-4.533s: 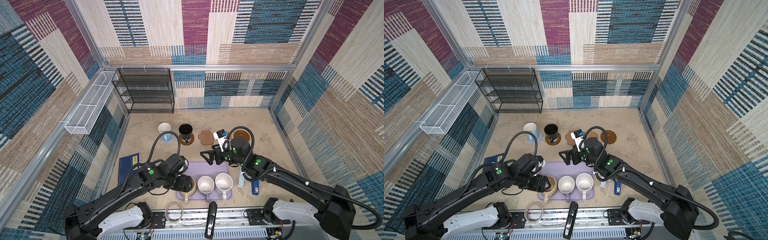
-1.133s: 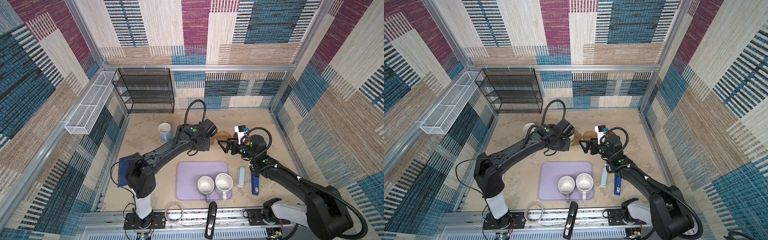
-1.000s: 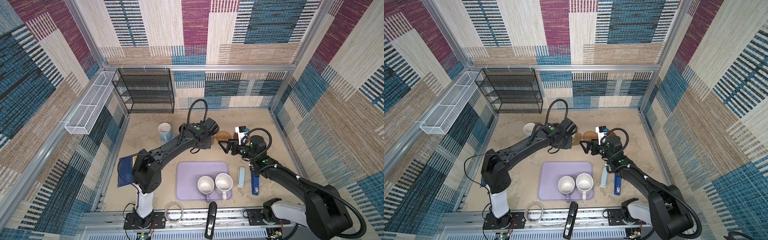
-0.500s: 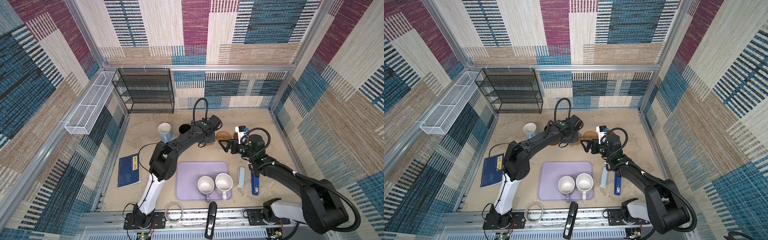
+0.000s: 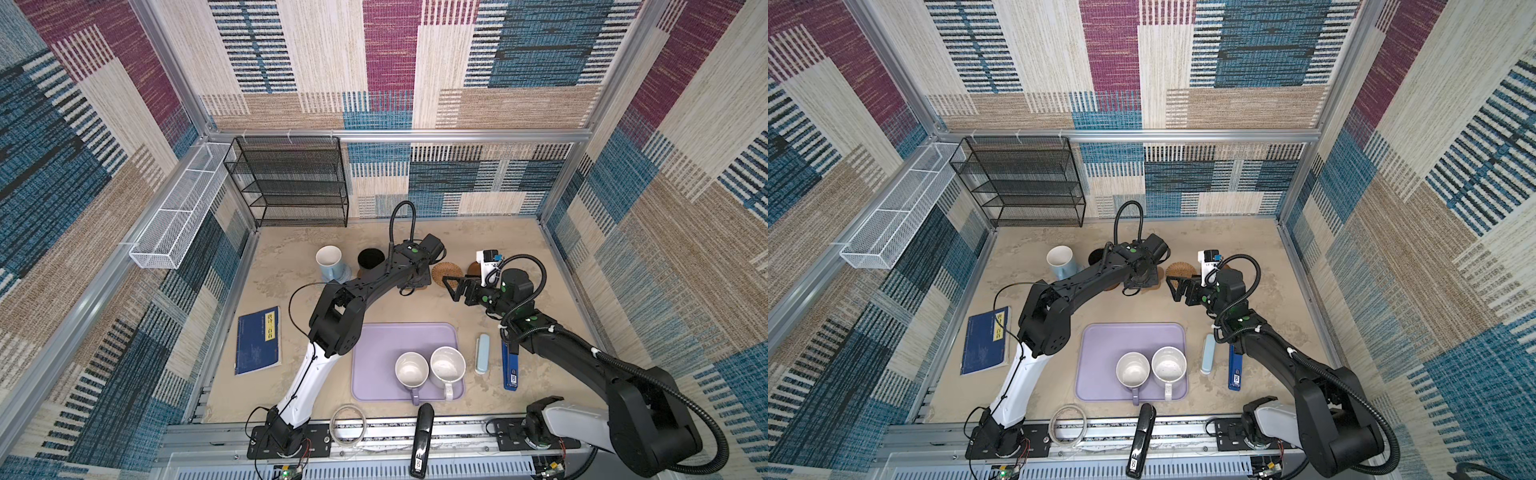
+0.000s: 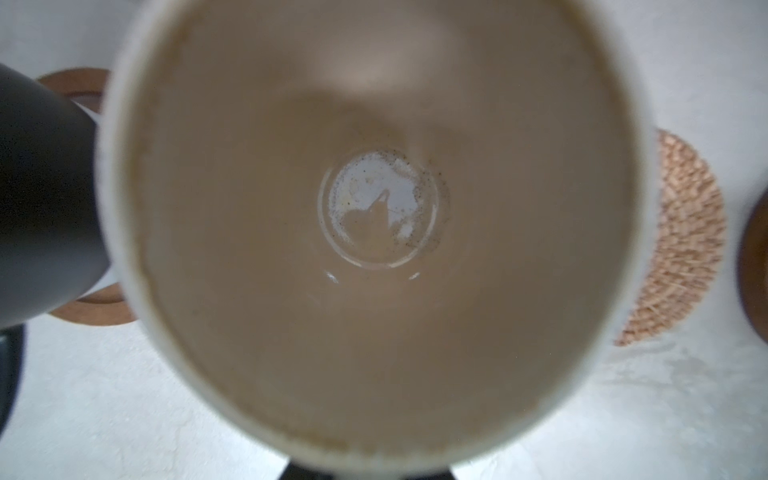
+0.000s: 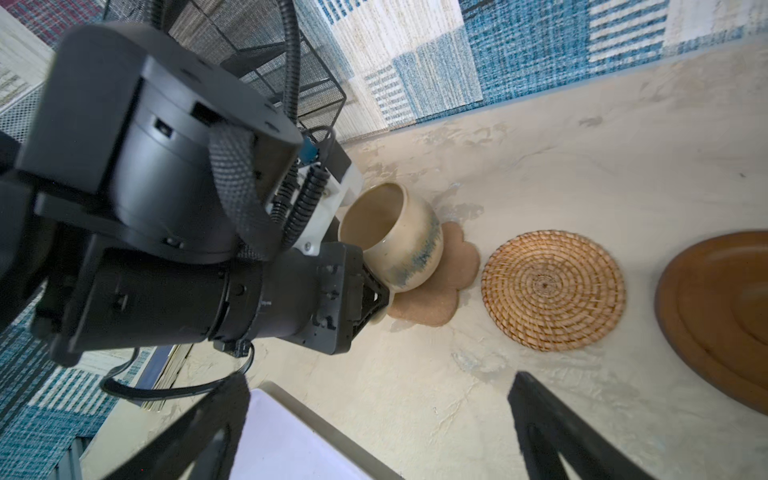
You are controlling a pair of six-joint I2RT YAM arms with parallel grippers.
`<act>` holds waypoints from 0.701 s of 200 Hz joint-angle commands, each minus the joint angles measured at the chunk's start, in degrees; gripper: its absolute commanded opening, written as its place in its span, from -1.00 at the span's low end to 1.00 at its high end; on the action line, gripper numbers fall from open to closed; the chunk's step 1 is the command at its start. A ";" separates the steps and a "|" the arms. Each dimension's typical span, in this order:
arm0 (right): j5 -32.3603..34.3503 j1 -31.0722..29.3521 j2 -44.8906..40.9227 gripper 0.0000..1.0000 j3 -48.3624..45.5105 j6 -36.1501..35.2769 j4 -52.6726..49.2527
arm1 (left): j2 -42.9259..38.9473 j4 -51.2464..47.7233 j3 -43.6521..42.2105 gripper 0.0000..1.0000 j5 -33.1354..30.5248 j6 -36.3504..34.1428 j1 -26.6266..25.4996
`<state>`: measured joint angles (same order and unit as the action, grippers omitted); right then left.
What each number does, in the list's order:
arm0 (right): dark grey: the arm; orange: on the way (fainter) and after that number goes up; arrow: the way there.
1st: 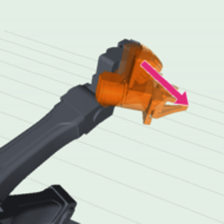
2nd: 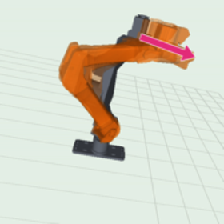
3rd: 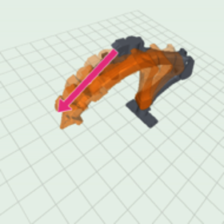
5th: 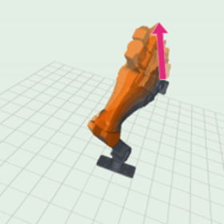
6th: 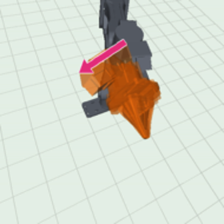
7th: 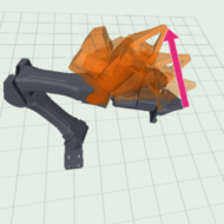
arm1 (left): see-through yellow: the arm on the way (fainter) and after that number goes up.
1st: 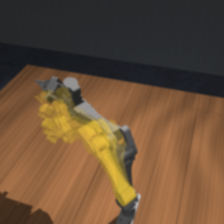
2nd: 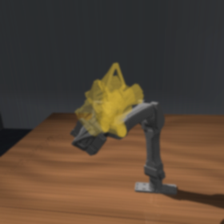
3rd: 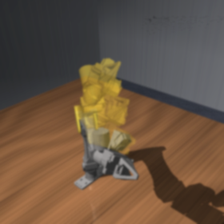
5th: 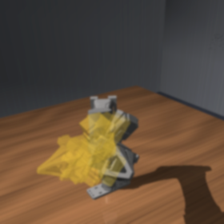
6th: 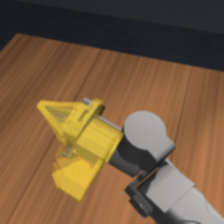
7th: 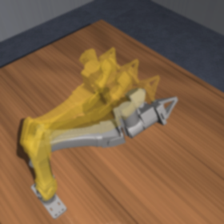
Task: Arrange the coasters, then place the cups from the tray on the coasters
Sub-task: 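Carry the beige mug with left gripper toward the cork paw coaster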
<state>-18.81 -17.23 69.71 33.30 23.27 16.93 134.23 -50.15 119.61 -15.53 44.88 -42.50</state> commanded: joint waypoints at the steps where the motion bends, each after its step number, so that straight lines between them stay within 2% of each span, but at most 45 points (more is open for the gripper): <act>1: 2.06 0.12 -0.50 0.99 -0.50 -0.13 0.39 | -0.15 0.67 1.10 -1.00 -1.28 2.21 -0.03; 36: 2.56 0.19 -0.44 0.99 -0.74 -0.13 0.12 | -0.19 0.68 0.71 -1.00 -1.91 1.64 -0.30; 86: 1.98 0.27 -0.47 0.99 -0.78 0.11 0.39 | -2.48 -0.06 -0.04 -1.00 -6.77 1.26 -1.52; 140: 1.98 0.29 -0.15 0.99 -0.78 0.02 0.12 | 0.00 -0.46 1.97 -1.00 -4.55 0.89 -2.24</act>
<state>-17.39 -16.91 69.43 32.60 23.29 16.23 133.08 -51.72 119.79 -18.20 45.17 -44.62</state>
